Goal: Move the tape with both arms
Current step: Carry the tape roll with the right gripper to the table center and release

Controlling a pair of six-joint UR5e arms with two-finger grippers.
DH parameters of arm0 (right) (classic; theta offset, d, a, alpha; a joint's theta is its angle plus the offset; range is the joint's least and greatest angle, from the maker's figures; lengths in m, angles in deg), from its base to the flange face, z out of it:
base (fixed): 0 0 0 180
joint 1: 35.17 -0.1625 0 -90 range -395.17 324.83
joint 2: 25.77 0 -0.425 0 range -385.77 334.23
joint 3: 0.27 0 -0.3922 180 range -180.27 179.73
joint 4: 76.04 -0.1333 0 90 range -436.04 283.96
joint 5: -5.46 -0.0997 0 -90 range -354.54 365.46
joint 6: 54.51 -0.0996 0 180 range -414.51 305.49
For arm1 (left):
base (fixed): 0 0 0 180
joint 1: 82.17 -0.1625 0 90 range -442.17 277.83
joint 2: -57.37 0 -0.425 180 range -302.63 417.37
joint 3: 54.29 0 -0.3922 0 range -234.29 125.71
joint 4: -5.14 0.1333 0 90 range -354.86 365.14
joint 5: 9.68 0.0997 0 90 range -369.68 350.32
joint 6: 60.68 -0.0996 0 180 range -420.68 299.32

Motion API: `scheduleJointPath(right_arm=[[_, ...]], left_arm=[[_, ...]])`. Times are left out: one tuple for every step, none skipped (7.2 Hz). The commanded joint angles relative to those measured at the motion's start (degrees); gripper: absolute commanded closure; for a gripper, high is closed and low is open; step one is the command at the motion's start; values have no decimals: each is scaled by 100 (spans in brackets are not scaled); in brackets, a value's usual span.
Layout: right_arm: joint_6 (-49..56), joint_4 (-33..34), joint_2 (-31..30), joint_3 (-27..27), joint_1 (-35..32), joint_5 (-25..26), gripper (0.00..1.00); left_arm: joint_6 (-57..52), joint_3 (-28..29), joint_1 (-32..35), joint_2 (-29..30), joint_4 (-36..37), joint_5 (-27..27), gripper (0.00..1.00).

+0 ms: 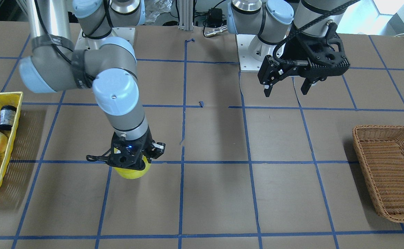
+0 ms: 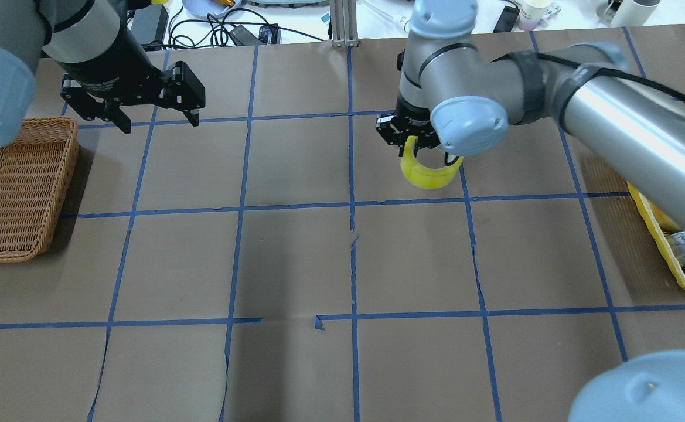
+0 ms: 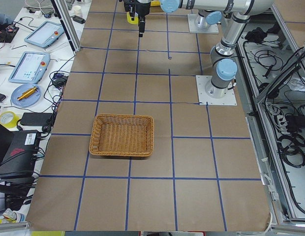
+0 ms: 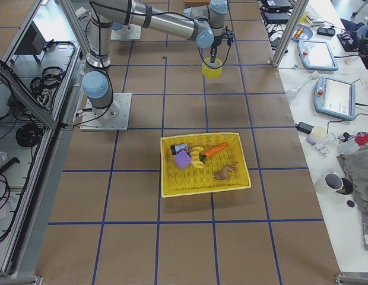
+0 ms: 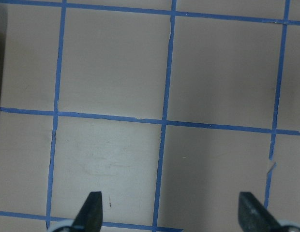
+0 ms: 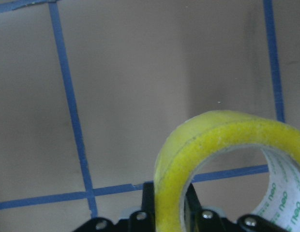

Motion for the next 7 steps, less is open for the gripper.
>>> scheduleJointPath(right_arm=[[-551, 489, 714, -602, -420, 20, 100], [-850, 488, 1100, -938, -612, 89, 100], [-1018, 488, 1347, -1176, -745, 107, 100], [-1194, 479, 1445, -1378, -781, 73, 100], [-1256, 366, 1499, -1372, -912, 72, 100], [-1239, 269, 1516, -1363, -913, 64, 87], [-1152, 233, 1482, -1354, -913, 72, 5]], left_arm=[[-4, -2, -2, 0, 1, 0, 0], [-4, -2, -2, 0, 1, 0, 0], [5, -2, 6, 9, 1, 0, 0], [5, -2, 6, 9, 1, 0, 0], [5, -2, 6, 0, 1, 0, 0], [-4, -2, 6, 0, 1, 0, 0], [-4, 7, 6, 0, 1, 0, 0]])
